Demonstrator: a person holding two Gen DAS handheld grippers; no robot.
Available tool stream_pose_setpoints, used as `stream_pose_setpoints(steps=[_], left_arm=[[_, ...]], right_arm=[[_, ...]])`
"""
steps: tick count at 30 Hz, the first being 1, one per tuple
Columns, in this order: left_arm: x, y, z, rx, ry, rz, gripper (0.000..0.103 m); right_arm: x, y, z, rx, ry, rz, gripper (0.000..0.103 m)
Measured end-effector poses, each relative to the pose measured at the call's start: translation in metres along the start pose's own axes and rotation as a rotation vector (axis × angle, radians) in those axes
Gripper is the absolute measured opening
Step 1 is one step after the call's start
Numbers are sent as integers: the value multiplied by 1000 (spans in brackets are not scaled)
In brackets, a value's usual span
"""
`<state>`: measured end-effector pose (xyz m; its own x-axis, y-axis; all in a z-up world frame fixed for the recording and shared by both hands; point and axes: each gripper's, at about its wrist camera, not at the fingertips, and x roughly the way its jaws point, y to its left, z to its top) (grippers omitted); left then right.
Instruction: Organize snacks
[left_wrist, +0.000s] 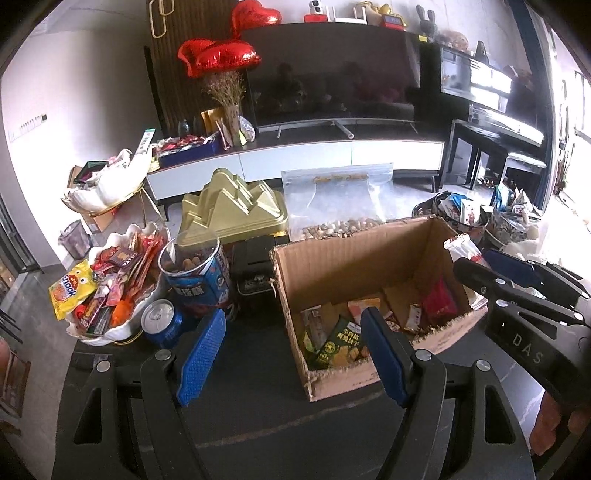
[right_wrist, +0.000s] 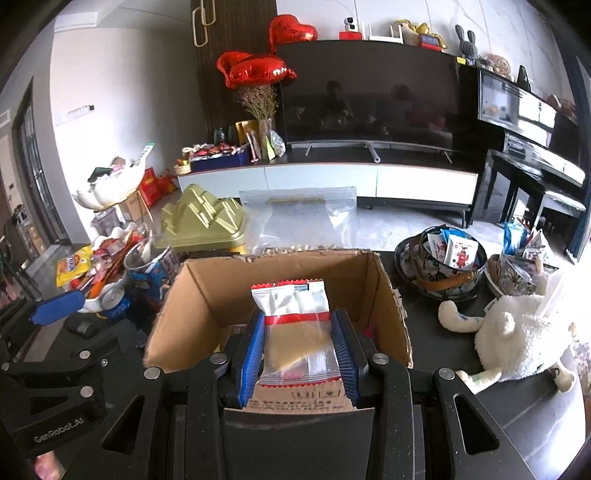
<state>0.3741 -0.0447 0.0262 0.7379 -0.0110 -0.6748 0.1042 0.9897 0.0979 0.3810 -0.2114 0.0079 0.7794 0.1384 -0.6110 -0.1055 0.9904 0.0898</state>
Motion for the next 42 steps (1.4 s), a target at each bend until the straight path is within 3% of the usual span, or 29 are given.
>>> stream_pose_setpoints(steps=[5,12,16,23,33,42], left_arm=[[5,0,4,-6,-3,2,75],[-11,-1,-3,0,-21,-11,75],[-34,-1,-13,2,-50,-9,76],[-83,-2,-34,8,-119,5,86],[-139,-4,-76,13,-168,-1,96],[-180,-6,-109,16,-200,-13,102]], right_arm=[[8,-5,2,19,27,3,47],[-13,0,-7,9,7,5,47],[-38,4,-15,8,-15,1,53],[-81,6,-36,23,-44,-7,54],[-140,12,-81,33,-91,-36,74],[-188,22,-111,12,-133,-81,83]])
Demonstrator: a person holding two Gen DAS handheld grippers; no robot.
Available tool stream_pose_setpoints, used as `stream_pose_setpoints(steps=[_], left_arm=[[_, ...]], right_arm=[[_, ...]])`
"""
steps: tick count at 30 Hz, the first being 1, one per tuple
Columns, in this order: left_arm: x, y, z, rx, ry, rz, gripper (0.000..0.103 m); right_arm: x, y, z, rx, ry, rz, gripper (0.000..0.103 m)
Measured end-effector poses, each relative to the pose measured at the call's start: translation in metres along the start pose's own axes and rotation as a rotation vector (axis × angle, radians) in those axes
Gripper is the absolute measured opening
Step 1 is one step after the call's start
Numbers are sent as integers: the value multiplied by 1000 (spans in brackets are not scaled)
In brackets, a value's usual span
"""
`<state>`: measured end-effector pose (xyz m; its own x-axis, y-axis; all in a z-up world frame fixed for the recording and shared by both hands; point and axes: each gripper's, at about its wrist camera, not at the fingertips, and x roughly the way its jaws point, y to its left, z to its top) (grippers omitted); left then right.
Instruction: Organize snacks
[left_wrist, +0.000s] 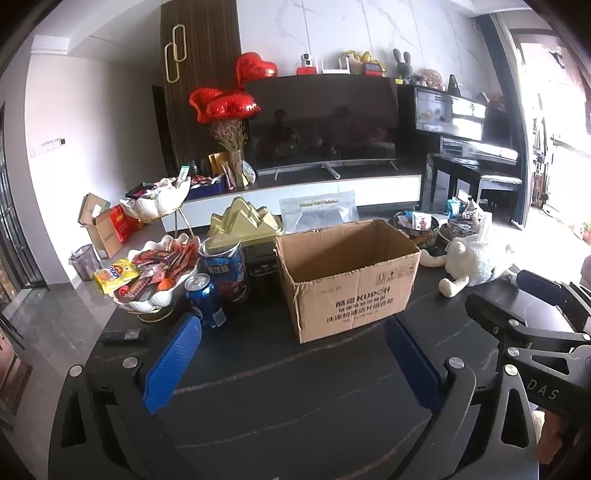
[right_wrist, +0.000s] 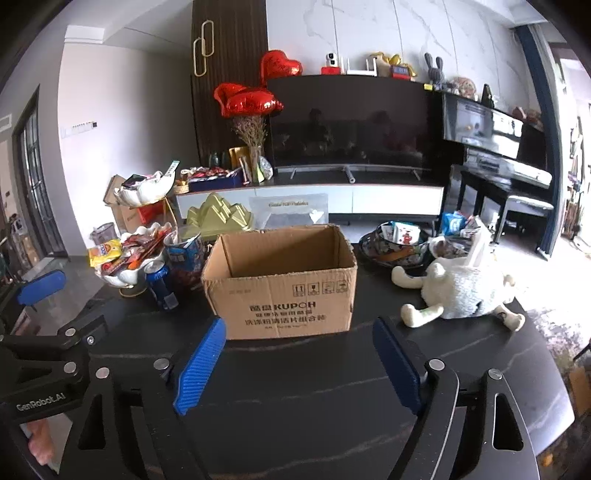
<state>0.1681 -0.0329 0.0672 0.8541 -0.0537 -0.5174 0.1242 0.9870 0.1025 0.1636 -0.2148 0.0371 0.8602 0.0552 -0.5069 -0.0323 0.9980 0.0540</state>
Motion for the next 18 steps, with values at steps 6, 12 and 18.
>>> stream_pose_setpoints(steps=[6,12,18], left_arm=[[-27,2,-11,-6,-34,0,103],[-48,-2,-16,5,-85,37,103],[-55,-3,-20,-3,-92,27,103]], right_arm=[[-22,1,-11,-1,-3,4,83],[-36,0,-19,6,-11,6,83],[-52,-2,-21,13,-34,13,83]])
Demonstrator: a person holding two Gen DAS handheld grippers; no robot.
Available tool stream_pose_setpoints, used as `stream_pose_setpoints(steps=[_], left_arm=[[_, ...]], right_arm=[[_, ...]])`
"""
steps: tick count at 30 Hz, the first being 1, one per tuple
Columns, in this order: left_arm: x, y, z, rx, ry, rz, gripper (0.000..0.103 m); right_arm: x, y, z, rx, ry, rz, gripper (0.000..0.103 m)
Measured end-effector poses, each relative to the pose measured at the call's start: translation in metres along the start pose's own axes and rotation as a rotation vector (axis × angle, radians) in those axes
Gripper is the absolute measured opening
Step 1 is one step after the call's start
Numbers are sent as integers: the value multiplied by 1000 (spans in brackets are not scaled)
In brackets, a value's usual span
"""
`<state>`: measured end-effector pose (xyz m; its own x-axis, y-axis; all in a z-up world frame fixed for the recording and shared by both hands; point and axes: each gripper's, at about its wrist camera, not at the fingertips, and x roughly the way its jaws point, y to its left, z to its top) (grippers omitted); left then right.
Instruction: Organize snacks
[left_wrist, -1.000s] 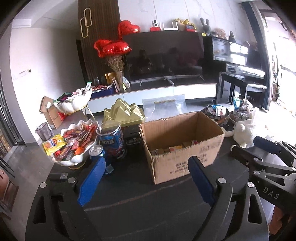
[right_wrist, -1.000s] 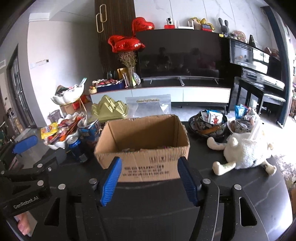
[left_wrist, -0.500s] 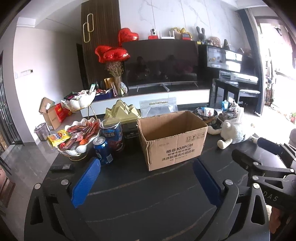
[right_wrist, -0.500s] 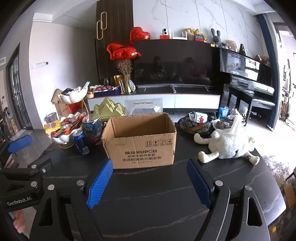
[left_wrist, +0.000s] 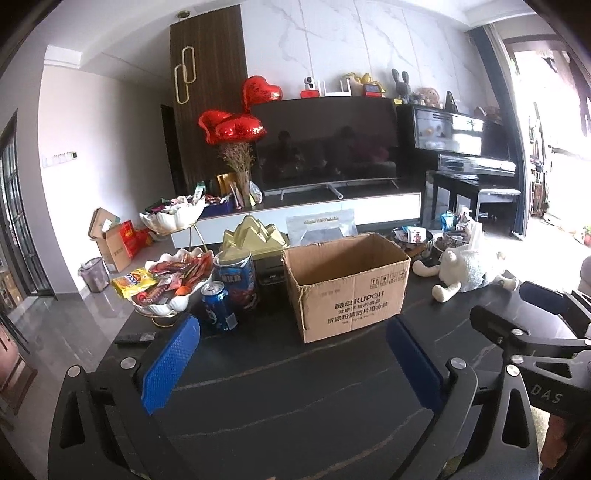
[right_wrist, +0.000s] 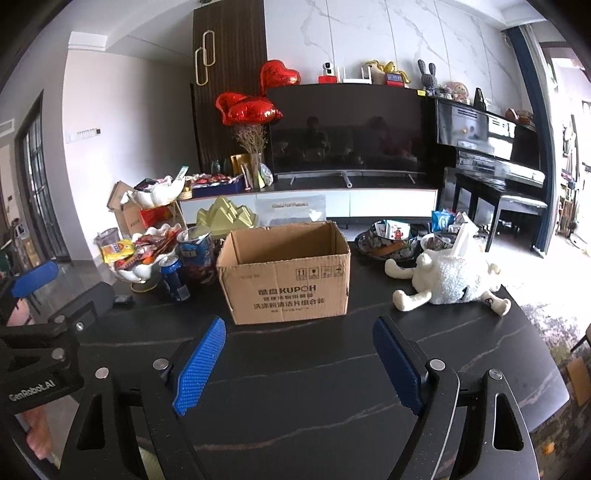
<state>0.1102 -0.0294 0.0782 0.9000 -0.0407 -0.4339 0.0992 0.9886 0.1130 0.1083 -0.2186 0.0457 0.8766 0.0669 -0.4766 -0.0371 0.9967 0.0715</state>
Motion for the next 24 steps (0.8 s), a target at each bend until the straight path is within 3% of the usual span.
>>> stream_pose_setpoints(steps=[11,24], left_arm=[[-11,4,-3,-4,-41,50,103],[-16,5,-4,-7,-45,44,103]], right_arm=[[-15,6,2,-16,-42,0,83],[-17,6,1,-22,-53,-2,83]])
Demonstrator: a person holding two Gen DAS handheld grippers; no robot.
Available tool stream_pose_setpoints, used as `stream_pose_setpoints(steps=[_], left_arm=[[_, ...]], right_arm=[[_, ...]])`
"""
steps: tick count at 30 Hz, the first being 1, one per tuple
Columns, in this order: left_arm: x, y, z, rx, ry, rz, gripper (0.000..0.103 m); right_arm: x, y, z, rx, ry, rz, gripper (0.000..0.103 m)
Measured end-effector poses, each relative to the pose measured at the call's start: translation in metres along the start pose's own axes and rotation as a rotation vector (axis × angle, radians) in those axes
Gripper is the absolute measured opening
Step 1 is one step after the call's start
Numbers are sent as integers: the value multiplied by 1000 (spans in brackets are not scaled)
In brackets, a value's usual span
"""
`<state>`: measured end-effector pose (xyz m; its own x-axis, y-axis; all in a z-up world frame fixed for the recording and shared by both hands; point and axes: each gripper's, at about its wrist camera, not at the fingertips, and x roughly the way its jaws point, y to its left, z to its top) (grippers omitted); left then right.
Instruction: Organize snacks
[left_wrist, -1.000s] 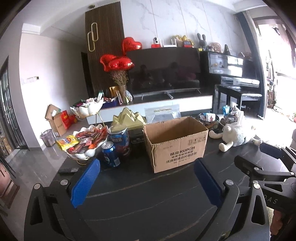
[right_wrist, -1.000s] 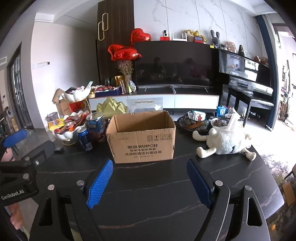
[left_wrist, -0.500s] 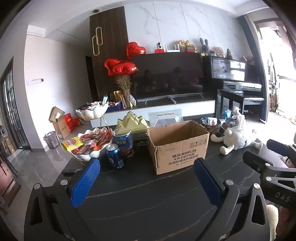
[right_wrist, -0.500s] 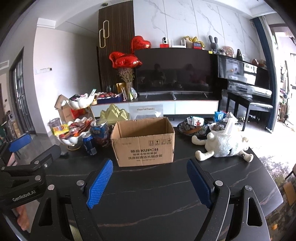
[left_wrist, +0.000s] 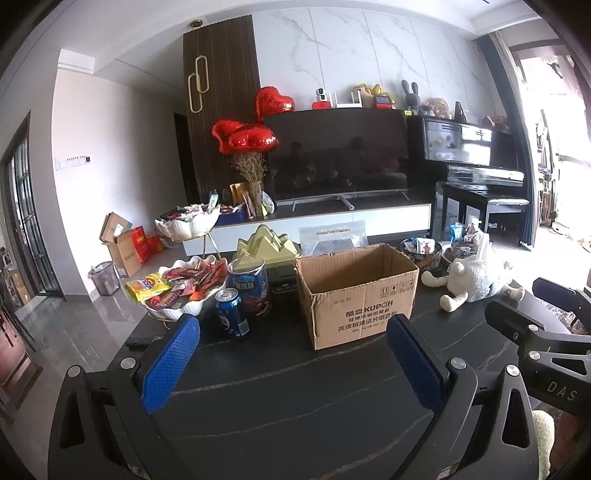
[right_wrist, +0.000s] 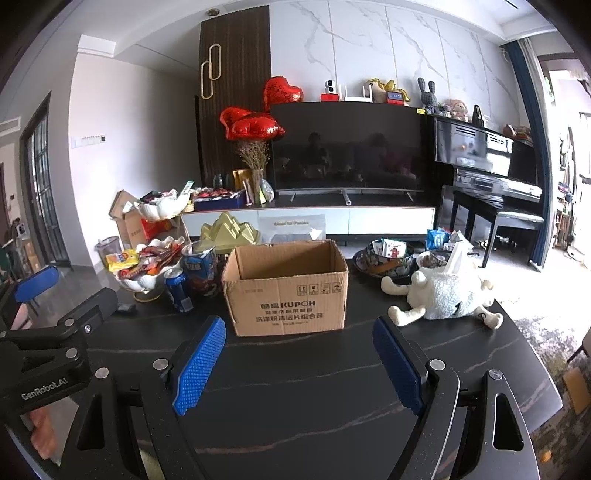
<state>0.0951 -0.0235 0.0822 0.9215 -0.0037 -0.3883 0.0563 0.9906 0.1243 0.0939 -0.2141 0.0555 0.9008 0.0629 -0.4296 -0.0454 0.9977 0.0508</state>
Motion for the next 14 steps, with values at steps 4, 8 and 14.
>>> stream_pose_setpoints(steps=[4,8,14], left_arm=[[-1,0,0,-2,3,3,103],[-1,0,0,-3,2,4,103],[-2,-1,-1,-7,11,-1,103]], right_arm=[[0,0,0,1,1,-2,83],[0,0,-1,2,5,6,83],[0,1,-1,1,7,8,83]])
